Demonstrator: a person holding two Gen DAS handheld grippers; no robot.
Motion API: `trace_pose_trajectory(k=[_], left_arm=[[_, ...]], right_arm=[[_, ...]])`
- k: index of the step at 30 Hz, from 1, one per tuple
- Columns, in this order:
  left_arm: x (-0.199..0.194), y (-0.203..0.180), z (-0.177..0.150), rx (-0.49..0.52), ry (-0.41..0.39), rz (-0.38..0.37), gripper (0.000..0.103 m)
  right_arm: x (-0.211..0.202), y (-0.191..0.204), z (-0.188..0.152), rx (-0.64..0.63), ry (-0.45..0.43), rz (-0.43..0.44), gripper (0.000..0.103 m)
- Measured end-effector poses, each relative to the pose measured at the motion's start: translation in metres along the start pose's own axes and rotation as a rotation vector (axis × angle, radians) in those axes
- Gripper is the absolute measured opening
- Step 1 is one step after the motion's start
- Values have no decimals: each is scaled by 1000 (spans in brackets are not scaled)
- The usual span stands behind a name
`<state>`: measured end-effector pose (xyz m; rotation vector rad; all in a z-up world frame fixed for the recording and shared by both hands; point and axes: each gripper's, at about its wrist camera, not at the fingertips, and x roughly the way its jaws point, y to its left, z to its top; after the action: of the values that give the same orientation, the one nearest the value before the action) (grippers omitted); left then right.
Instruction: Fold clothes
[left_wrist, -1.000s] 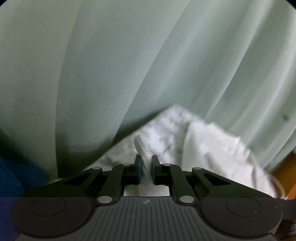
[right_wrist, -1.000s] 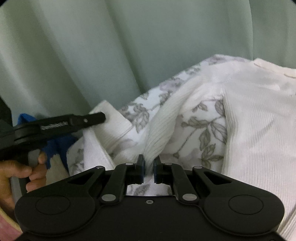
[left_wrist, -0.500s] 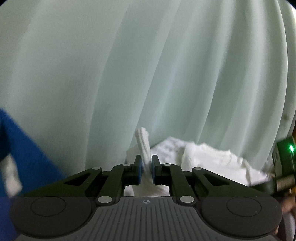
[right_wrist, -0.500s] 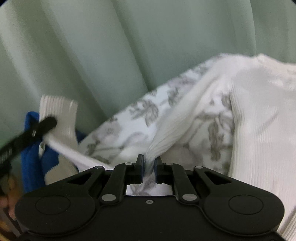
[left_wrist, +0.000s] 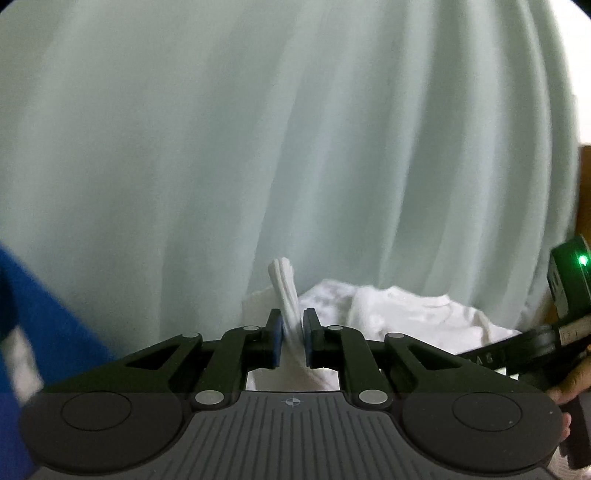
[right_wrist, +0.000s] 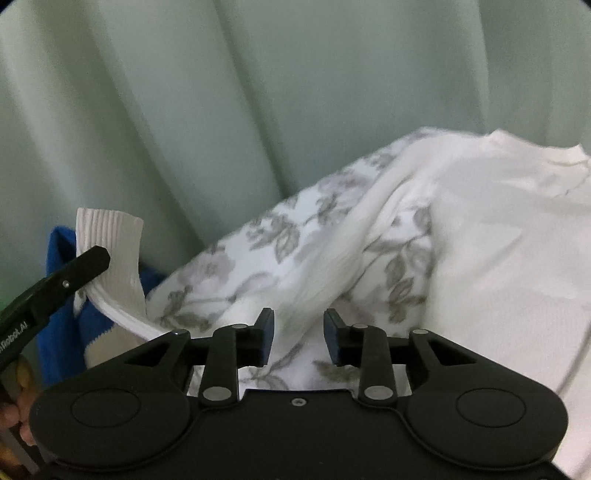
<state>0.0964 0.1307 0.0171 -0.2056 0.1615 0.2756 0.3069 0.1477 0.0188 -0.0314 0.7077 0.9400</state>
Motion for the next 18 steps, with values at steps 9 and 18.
trace_pose_trajectory(k=[9, 18], left_arm=[[10, -66, -10, 215, -54, -127, 10], [11, -60, -16, 175, -15, -137, 10]], right_arm=[[-60, -8, 11, 127, -168, 159, 38], [-51, -15, 11, 141, -122, 129, 38]])
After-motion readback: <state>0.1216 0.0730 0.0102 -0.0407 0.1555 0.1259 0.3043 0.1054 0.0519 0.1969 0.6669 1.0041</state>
